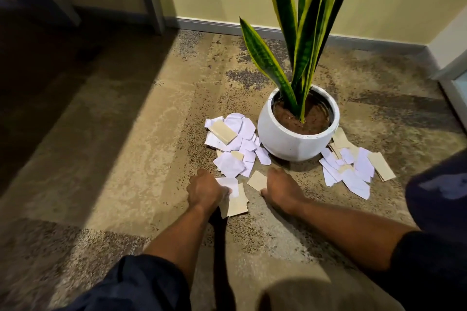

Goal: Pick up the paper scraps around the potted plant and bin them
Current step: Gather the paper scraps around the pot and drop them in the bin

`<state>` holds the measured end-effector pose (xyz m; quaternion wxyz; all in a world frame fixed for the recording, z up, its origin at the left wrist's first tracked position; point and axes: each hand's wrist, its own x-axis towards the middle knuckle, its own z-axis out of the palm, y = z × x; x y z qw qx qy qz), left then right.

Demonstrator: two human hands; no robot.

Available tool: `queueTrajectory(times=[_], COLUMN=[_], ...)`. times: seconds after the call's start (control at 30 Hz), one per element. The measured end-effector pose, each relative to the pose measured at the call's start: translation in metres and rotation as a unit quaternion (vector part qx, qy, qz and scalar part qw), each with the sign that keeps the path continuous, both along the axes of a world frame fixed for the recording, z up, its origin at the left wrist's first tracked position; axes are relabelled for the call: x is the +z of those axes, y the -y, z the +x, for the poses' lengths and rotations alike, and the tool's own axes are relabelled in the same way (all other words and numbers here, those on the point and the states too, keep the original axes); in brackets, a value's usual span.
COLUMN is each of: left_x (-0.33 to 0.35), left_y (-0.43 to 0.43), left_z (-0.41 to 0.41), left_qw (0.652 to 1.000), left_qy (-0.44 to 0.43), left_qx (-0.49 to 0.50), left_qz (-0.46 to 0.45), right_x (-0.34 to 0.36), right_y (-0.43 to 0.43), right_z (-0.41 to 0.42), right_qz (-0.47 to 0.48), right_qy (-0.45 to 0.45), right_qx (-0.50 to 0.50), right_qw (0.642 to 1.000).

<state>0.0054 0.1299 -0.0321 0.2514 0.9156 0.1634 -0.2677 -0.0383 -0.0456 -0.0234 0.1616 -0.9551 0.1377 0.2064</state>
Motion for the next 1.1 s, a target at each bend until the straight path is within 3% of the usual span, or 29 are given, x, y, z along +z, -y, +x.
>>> queueTrajectory(times=[0.27,0.47,0.6,0.83,0.97,1.1], left_x=[-0.009,-0.008,0.015,0.058,0.075,0.107], left_y=[-0.004,-0.019,-0.018,0.02,0.057,0.109], left_z=[0.007,0.013,0.021,0.033,0.025,0.014], left_qw=[0.997,0.993,0.974,0.952,0.941,0.918], left_qy=[0.0,-0.028,-0.077,-0.085,-0.102,-0.084], left_qx=[-0.07,-0.048,-0.104,-0.214,-0.234,-0.336], left_qz=[0.009,-0.105,-0.187,-0.2,-0.22,-0.194], right_x=[-0.003,-0.003,0.015,0.07,0.101,0.141], right_y=[0.006,0.007,0.019,0.057,0.076,0.113], right_z=[0.018,0.013,0.014,0.008,-0.009,-0.019], right_qz=[0.011,-0.005,0.028,0.046,0.002,-0.087], right_qy=[-0.03,-0.036,-0.063,-0.071,-0.062,-0.042], right_qx=[-0.01,0.021,0.029,0.085,0.133,0.16], right_qw=[0.999,0.999,0.997,0.993,0.989,0.982])
